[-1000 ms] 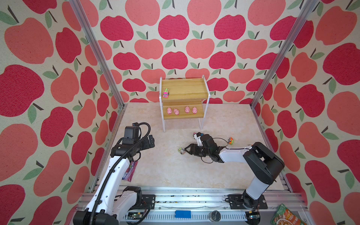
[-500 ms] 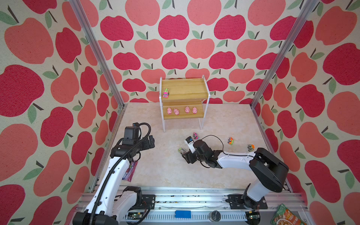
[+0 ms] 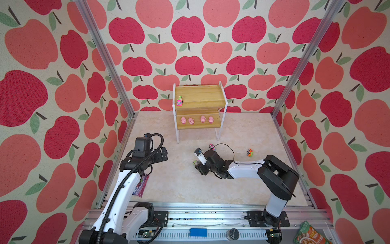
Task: Organize plastic toys on shelves
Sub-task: Move the plastic toy to the center of the table.
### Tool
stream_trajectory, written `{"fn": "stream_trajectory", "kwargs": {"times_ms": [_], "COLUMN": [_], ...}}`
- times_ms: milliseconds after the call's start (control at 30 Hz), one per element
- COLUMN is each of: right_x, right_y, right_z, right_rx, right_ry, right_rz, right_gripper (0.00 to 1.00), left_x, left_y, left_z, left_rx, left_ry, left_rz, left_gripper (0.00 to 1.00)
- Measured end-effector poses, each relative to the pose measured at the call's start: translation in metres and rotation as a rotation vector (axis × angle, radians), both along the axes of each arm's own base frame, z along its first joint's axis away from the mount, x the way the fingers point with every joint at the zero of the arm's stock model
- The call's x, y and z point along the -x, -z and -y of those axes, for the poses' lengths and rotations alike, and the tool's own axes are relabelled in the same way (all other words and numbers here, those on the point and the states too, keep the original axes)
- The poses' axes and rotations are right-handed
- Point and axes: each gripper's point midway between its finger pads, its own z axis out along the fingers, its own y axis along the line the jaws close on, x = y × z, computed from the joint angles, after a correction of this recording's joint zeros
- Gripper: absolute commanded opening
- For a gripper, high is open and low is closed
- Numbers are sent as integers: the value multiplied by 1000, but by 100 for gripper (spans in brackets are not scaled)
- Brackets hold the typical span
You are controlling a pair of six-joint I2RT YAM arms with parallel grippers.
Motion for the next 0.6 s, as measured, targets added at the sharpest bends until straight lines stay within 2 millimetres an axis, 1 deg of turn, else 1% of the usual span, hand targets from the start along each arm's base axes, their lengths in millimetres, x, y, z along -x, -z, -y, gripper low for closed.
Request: {"fn": "stream_trajectory", "kwargs": {"times_ms": [100,333,600], "right_x": [-3,-5,-1], "right_y": [1,0,-1], "right_z": [-6,-16,-18], "right_rx": [-3,-9,-8], "right_ry": [-11,-38,-58], "right_rz": [6,8,-3], "right_gripper": [47,31,25], "left_x": [0,0,0], "left_y": [0,0,0], "left_z": [0,0,0], "left_rx": [0,0,0], "left_ry": [1,1,1], "left_rz": [0,0,0], "left_gripper": [99,99,99]}}
